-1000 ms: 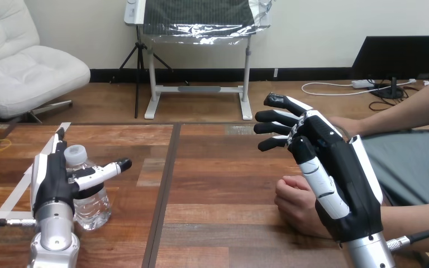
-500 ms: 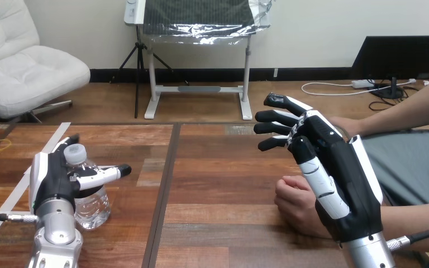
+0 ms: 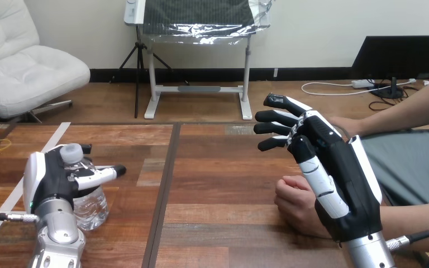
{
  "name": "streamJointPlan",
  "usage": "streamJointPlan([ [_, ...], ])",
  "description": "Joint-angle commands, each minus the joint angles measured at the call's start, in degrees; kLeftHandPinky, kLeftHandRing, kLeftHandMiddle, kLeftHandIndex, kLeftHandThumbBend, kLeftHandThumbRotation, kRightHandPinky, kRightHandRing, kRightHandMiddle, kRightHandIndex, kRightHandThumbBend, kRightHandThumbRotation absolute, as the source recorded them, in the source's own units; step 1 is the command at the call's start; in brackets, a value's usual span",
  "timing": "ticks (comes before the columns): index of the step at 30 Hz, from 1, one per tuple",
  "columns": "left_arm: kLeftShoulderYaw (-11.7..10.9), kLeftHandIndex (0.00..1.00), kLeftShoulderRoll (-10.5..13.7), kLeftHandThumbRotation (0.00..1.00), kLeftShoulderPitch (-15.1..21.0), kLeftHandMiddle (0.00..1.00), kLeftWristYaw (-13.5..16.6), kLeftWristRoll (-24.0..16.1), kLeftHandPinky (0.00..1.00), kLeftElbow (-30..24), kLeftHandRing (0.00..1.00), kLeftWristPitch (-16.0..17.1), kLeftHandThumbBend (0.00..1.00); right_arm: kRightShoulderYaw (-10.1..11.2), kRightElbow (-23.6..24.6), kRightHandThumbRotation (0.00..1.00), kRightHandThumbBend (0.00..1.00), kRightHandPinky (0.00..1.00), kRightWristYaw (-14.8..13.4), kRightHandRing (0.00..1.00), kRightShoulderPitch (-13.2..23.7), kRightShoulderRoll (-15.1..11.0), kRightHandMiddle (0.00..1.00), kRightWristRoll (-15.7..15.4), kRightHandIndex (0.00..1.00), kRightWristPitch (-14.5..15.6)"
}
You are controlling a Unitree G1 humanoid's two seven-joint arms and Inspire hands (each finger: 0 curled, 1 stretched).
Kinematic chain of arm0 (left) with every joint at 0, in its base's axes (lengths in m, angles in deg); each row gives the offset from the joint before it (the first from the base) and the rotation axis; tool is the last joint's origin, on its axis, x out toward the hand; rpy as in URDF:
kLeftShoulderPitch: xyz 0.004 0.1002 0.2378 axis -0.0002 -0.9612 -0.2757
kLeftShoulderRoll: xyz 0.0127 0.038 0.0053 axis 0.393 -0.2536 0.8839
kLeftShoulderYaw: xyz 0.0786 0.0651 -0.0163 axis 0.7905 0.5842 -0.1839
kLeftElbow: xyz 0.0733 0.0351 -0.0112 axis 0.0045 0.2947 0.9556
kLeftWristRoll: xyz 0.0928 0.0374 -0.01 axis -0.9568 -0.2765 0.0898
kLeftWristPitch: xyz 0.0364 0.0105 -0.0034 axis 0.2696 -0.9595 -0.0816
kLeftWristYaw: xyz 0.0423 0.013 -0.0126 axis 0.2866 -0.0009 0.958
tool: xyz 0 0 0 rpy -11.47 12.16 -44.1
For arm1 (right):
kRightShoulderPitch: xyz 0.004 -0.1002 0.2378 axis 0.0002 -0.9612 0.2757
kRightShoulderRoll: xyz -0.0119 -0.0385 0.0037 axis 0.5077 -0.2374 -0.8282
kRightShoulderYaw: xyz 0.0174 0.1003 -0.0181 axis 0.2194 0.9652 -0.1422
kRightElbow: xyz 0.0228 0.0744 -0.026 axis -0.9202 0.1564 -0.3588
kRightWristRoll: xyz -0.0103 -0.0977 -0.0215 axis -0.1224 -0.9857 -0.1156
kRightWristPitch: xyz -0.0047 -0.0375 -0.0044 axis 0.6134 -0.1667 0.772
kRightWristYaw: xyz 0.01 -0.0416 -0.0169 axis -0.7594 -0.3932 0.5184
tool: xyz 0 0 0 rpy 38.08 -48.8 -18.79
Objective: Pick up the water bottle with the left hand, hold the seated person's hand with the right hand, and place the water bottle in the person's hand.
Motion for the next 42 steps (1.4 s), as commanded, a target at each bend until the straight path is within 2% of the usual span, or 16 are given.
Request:
streamJointPlan([
  [1,0.49,0.48,-0.56,0.0,1.07,0.43,0.92,-0.83,0.27,-1.85,0.36,0.67,0.75,-0.2,2.91,0.76,0.59,0.6,-0.48,0.71,1.67,0.25,0.75,0.09,0.8,-0.06],
  [16,0.62,0.44,-0.76,0.0,0.36,0.39,2.74,-1.22,0.25,-2.79,0.33,2.67,0.74,-0.11,2.29,0.77,0.57,0.59,-0.4,0.71,1.98,0.32,0.75,0.21,0.8,-0.67],
  [20,0.06,0.44,-1.0,0.0,-0.08,0.39,3.83,-0.65,0.26,-2.74,0.34,6.32,0.74,-0.11,2.21,0.77,0.57,0.6,-0.28,0.71,2.07,0.29,0.75,0.49,0.8,-0.48],
  [25,-0.46,0.43,-1.2,0.0,-0.26,0.38,4.01,0.08,0.25,-2.81,0.33,8.25,0.75,0.0,1.69,0.77,0.56,0.6,-0.3,0.71,2.33,0.3,0.75,0.39,0.8,-0.86],
  [28,-0.74,0.43,-1.36,0.0,-0.64,0.38,3.64,0.52,0.26,-4.25,0.33,8.3,0.75,0.14,1.07,0.76,0.55,0.6,-0.4,0.71,2.59,0.39,0.75,0.23,0.8,-1.25],
  [37,-0.99,0.43,-1.59,0.0,-1.91,0.39,2.52,0.71,0.28,-10.02,0.35,8.56,0.74,1.03,-1.59,0.75,0.48,0.61,-1.45,0.73,4.17,0.0,0.75,-1.81,0.8,-2.35],
  [40,-0.62,0.43,-1.26,0.0,-2.44,0.4,1.97,0.21,0.28,-12.09,0.35,9.25,0.74,1.64,-2.71,0.76,0.47,0.63,-2.48,0.74,4.88,-0.25,0.75,-3.24,0.8,-2.78],
  [42,-0.61,0.44,-1.46,0.0,-2.88,0.4,1.71,0.4,0.28,-13.76,0.35,10.18,0.73,2.43,-3.44,0.77,0.49,0.64,-4.19,0.74,5.49,-0.42,0.75,-5.47,0.79,-3.15],
])
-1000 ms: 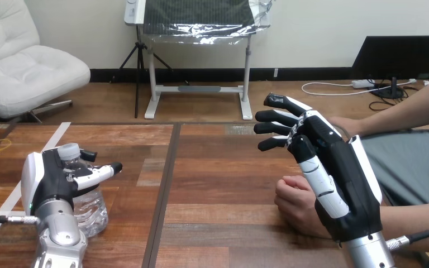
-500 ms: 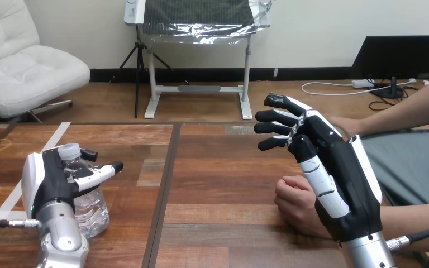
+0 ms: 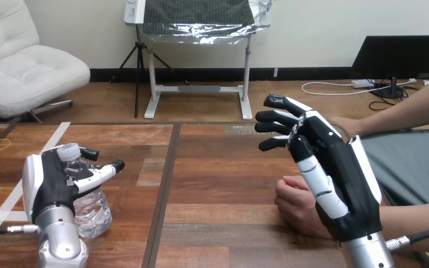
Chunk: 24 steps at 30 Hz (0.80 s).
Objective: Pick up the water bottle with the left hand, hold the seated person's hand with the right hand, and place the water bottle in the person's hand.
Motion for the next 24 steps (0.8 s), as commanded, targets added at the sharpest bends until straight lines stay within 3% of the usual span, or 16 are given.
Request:
streamJointPlan([
  [1,0.29,0.44,0.62,0.0,2.48,0.4,-0.46,-0.53,0.28,-8.53,0.35,3.91,0.73,2.12,-1.99,0.77,0.5,0.64,-3.12,0.74,5.05,-0.46,0.75,-3.34,0.79,-2.02],
  [10,0.58,0.43,0.79,0.0,1.11,0.39,-2.42,0.07,0.27,-12.97,0.34,9.31,0.7,4.31,-5.58,0.74,0.59,0.67,-3.62,0.75,9.17,-3.02,0.77,-3.66,0.78,-3.42],
  [19,0.85,0.42,0.28,0.0,0.27,0.38,-4.05,0.44,0.25,-16.75,0.32,13.36,0.7,7.36,-9.7,0.71,0.59,0.71,-5.65,0.79,13.76,-7.96,0.8,-7.84,0.79,-4.75],
  [24,1.03,0.42,-0.43,0.0,-0.47,0.38,-5.2,1.11,0.25,-19.02,0.32,14.98,0.69,9.04,-13.02,0.73,0.6,0.73,-7.71,0.8,16.57,-11.94,0.81,-11.44,0.8,-6.03],
])
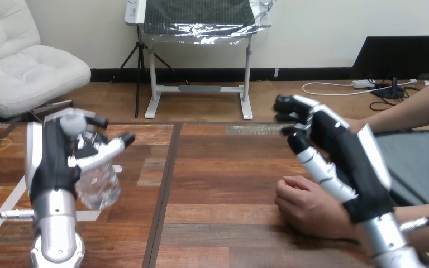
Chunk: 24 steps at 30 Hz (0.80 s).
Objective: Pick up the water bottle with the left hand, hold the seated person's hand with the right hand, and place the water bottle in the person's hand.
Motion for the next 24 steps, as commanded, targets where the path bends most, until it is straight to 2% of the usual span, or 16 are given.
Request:
streamJointPlan([
  [1,0.89,0.42,-0.53,0.0,2.41,0.38,-1.16,0.95,0.25,-7.3,0.33,4.46,0.68,3.64,-3.02,0.73,0.61,0.73,-3.08,0.8,8.02,-5.3,0.81,-3.03,0.8,-3.14],
  [4,1.15,0.41,-0.49,0.0,2.08,0.37,-1.3,0.25,0.25,-8.1,0.32,5.4,0.69,4.15,-5.8,0.74,0.61,0.72,-3.43,0.8,9.83,-7.78,0.81,-3.98,0.81,-5.49],
  [8,1.14,0.41,-1.09,0.0,1.54,0.38,-2.0,0.78,0.25,-9.32,0.33,6.02,0.68,4.71,-6.38,0.78,0.65,0.71,-4.25,0.8,10.78,-11.34,0.82,-6.63,0.82,-3.36],
  [14,1.03,0.41,-2.0,0.0,0.79,0.38,-3.17,1.86,0.26,-11.07,0.33,6.21,0.66,5.06,-8.42,0.82,0.74,0.76,-5.16,0.84,12.39,-16.22,0.86,-10.24,0.86,-3.14],
  [19,0.94,0.41,-2.2,0.0,0.6,0.38,-3.54,1.71,0.26,-11.35,0.33,6.76,0.67,4.86,-10.8,0.82,0.75,0.77,-4.36,0.86,13.85,-19.46,0.89,-10.61,0.88,-3.53],
  [21,0.91,0.41,-2.24,0.0,0.48,0.38,-3.82,1.72,0.26,-11.53,0.33,6.63,0.67,4.87,-10.7,0.81,0.78,0.76,-4.04,0.87,14.03,-20.82,0.9,-11.02,0.89,-1.85],
  [24,0.9,0.41,-2.18,0.0,0.38,0.38,-4.06,1.63,0.26,-11.38,0.33,7.27,0.68,4.69,-11.65,0.81,0.8,0.75,-3.98,0.88,14.51,-22.78,0.91,-11.81,0.9,-1.29],
])
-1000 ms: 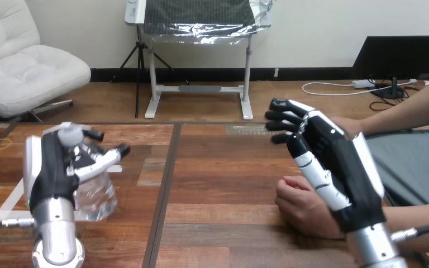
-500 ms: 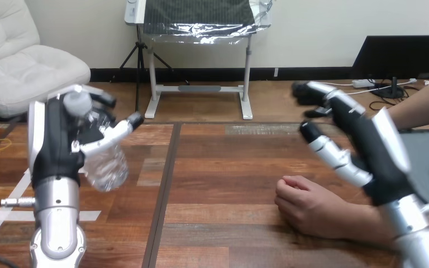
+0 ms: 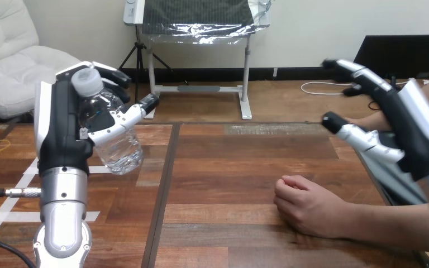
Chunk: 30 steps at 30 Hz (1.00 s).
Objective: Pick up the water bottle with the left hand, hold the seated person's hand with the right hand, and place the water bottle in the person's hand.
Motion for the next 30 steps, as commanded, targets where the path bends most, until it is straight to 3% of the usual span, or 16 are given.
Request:
streamJointPlan([
  [1,-0.18,0.41,0.17,0.0,0.7,0.38,-0.33,0.04,0.26,-2.16,0.33,1.79,0.68,0.06,-1.77,0.81,0.81,0.74,-0.01,0.88,3.88,-3.62,0.91,-1.09,0.9,0.65],
  [4,-0.3,0.41,-0.2,0.0,0.47,0.38,-0.71,0.52,0.26,-2.6,0.33,1.38,0.67,-0.09,-2.42,0.81,0.84,0.74,1.03,0.89,4.42,-5.34,0.92,-0.97,0.9,2.08],
  [10,-0.39,0.41,-0.48,0.0,0.33,0.38,-1.24,1.13,0.26,-2.78,0.33,1.31,0.67,-0.46,-5.64,0.79,0.88,0.71,1.06,0.88,5.7,-8.08,0.91,-1.5,0.89,0.64],
  [16,-0.42,0.41,-0.95,0.0,0.1,0.38,-1.35,1.29,0.26,-2.95,0.33,0.64,0.68,-0.69,-7.32,0.76,0.93,0.71,4.73,0.88,6.3,-10.36,0.91,0.39,0.88,2.56],
  [30,-0.44,0.41,-0.9,0.0,0.01,0.39,-1.68,1.34,0.27,-1.53,0.34,2.58,0.67,-1.88,-11.58,0.67,0.98,0.71,9.81,0.87,7.35,-13.57,0.88,0.88,0.86,2.15],
])
